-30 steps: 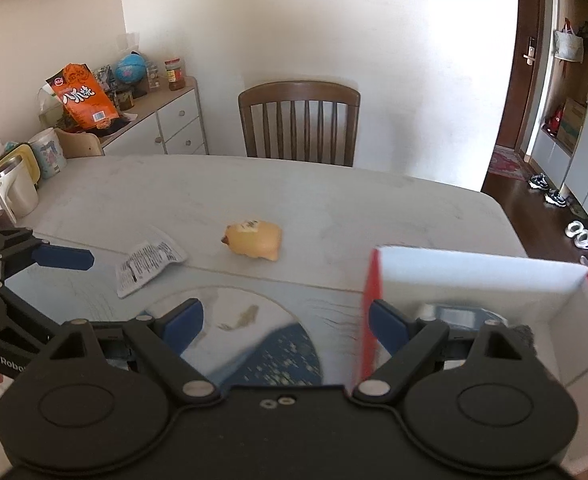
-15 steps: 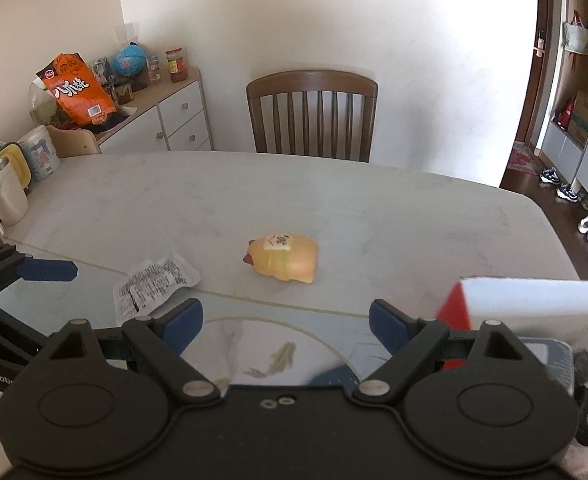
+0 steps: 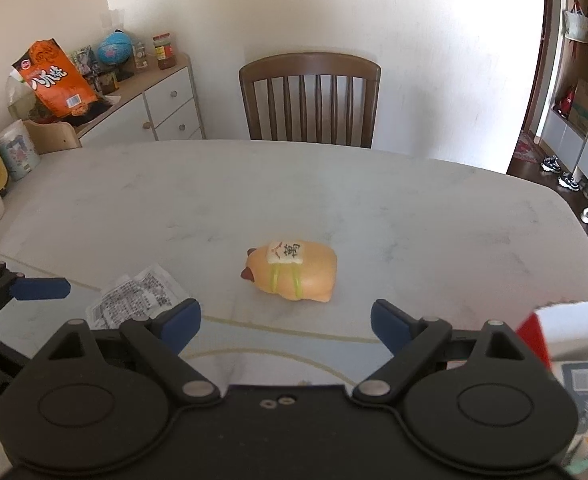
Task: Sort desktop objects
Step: 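Grasp the printed snack packet with the left tool while the right tool grasps the yellow toy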
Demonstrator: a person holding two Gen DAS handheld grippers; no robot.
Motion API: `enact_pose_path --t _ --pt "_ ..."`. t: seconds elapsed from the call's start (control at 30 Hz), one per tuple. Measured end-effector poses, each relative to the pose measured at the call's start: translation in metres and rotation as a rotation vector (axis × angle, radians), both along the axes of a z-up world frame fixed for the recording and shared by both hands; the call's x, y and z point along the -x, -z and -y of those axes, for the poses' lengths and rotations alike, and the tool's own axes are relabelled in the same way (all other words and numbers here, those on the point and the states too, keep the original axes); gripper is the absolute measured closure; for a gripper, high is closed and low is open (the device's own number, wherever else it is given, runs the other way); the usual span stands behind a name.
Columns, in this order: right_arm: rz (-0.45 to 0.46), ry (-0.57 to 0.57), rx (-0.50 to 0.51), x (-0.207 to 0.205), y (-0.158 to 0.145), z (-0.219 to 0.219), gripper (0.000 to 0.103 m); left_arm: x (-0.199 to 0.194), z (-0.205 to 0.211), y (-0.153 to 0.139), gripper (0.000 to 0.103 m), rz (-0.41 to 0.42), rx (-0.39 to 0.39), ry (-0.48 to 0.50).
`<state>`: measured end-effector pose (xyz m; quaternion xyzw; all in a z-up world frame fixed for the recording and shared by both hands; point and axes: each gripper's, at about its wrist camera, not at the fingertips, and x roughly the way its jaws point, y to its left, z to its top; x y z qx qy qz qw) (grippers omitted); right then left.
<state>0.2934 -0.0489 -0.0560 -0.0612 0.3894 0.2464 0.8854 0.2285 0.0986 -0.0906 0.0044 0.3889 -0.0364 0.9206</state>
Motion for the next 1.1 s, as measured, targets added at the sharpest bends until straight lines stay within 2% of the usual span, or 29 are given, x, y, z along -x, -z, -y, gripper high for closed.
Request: enact_pose_path --t 0.83,1.1 --pt "-0.036 0.035 0.046 -0.051 0.042 -0.039 0.010 -0.023 -0.006 0.040 0.001 0.024 -0.073 0.027" --pt "-0.047 0.028 0.074 -0.053 0.049 -0.040 0.018 -0.022 -0.008 0.046 0.004 0.021 -0.052 0.017"
